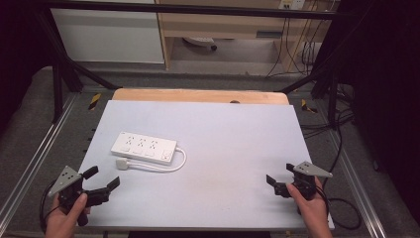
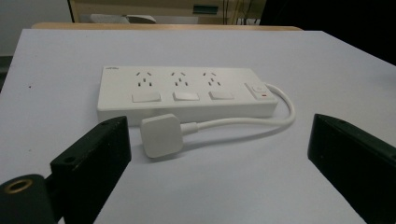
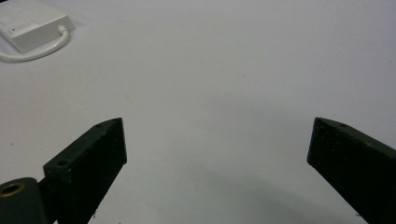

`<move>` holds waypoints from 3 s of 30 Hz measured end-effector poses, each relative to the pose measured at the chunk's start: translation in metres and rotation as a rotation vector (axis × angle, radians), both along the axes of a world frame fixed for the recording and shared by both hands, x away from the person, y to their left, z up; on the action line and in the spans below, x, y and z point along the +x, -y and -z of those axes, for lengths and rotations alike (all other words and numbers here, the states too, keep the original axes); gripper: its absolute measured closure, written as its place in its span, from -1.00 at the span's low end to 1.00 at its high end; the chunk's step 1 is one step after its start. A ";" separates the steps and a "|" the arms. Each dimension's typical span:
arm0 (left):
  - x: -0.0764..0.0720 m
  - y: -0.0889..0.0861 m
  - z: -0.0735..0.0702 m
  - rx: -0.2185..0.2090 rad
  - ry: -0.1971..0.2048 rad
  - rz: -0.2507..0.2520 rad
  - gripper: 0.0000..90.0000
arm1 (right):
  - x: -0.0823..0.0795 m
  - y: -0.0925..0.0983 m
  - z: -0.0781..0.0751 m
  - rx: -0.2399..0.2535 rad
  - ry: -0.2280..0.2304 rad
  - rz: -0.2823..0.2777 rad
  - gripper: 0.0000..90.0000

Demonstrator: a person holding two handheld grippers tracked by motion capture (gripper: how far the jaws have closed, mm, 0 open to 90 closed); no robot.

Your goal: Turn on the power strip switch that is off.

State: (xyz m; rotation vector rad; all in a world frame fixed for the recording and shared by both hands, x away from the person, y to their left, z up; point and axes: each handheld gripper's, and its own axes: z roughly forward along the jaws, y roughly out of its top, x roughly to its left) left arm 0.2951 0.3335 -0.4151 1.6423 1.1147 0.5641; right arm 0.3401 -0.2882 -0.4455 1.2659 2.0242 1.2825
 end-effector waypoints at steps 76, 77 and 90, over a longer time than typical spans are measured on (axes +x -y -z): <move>0.018 0.003 -0.052 0.015 0.089 -0.005 -0.81 | -0.012 -0.017 -0.011 -0.027 0.071 -0.037 -0.92; 0.020 0.003 -0.052 0.020 0.088 -0.003 -0.81 | -0.012 -0.017 -0.011 -0.028 0.071 -0.037 -0.92; 0.034 0.004 -0.051 0.036 0.072 -0.021 -0.80 | -0.012 -0.015 -0.011 -0.025 0.072 -0.034 -0.92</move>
